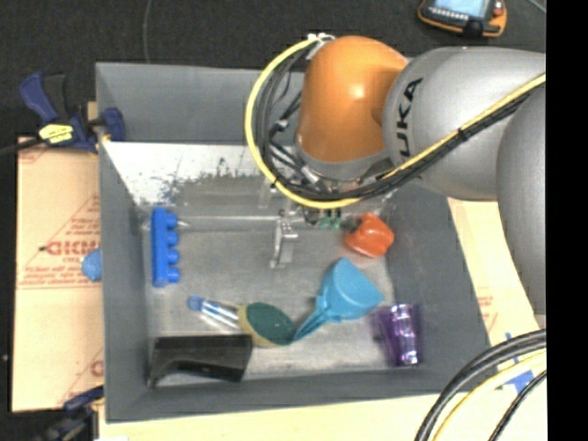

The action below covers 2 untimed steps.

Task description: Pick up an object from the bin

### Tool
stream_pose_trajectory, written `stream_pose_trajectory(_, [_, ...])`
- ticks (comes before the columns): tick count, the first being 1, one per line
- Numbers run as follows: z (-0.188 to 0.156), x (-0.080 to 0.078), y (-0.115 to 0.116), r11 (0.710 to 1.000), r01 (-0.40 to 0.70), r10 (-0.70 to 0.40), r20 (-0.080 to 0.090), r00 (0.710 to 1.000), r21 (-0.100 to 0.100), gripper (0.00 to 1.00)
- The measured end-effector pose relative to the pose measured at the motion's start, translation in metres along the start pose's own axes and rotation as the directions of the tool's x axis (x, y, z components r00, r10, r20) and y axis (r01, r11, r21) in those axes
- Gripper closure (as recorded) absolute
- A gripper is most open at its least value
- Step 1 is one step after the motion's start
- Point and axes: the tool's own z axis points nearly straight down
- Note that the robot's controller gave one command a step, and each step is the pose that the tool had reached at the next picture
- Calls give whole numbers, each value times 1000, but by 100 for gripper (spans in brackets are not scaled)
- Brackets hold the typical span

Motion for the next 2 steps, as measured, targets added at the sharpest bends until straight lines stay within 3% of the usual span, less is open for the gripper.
stream_pose_trajectory(1, [0, 0, 0, 1000, 0, 0, 0, 1000, 0, 0])
stream_pose_trajectory(2, [26, 8, -40, 1000, -10, 10, 3, 1000, 0, 0])
